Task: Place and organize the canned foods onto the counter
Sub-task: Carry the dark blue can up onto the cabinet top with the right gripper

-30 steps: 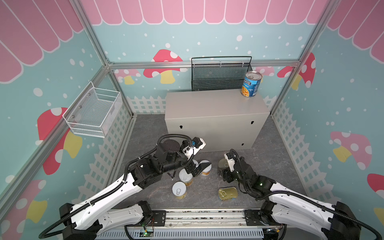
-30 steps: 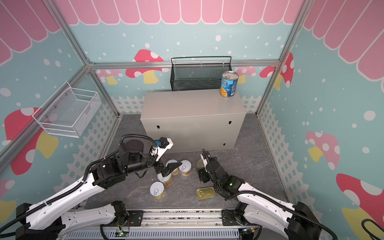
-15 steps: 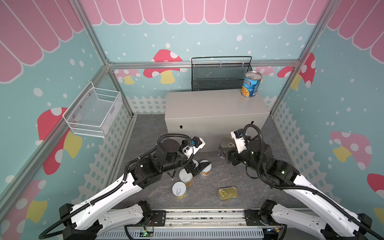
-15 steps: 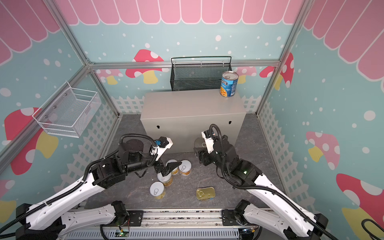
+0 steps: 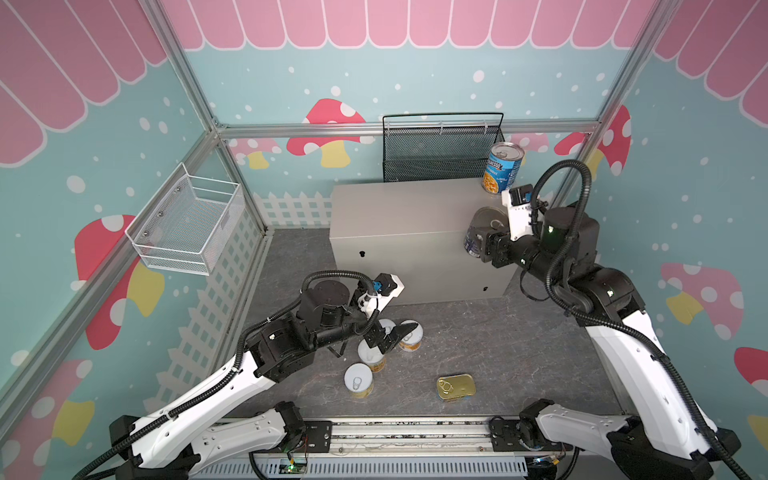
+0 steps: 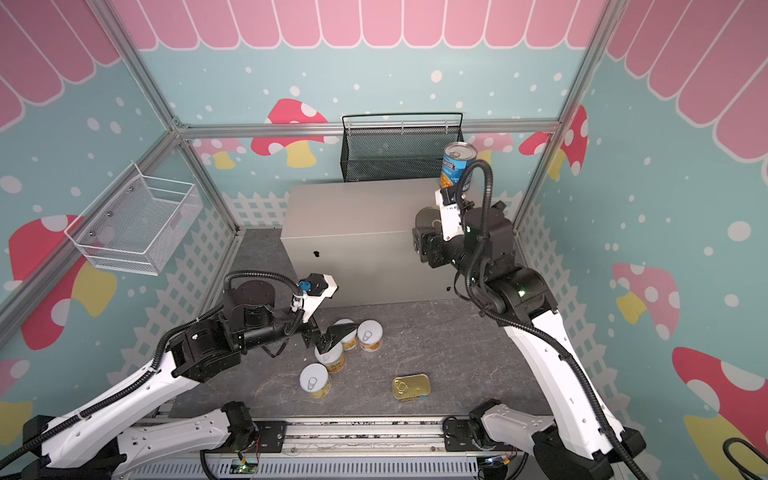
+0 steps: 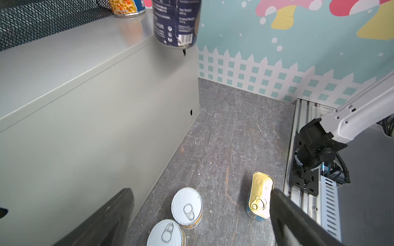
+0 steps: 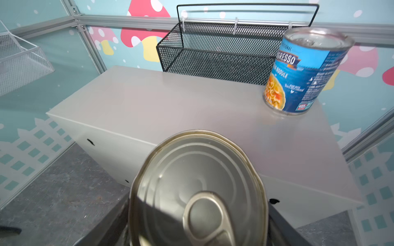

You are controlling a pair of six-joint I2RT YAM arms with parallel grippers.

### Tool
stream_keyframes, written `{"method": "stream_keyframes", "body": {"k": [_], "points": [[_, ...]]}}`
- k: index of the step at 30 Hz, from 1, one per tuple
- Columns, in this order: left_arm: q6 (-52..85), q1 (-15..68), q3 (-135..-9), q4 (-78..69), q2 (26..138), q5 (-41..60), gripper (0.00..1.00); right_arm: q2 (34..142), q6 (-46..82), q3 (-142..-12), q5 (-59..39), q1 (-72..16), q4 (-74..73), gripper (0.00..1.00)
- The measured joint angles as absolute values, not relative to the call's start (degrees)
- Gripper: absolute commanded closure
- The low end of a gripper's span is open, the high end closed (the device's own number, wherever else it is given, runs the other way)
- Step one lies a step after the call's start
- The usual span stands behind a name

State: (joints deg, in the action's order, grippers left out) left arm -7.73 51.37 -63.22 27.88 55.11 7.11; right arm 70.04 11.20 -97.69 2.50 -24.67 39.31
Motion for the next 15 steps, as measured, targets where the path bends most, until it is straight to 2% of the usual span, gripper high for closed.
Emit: {"method": "stream_keyframes", "body": {"k": [7,15], "points": [[-7.8,51.4,-63.2,28.1,54.5,6.7,0.01,79.4,9.9,-110.6,-5.5,-12.4,41.3,0.4],[-7.9,51.4,-63.2,28.1,54.4,6.2,0.01,85.5,10.0,-115.6,-13.4,-1.5,42.6,0.4]]}}
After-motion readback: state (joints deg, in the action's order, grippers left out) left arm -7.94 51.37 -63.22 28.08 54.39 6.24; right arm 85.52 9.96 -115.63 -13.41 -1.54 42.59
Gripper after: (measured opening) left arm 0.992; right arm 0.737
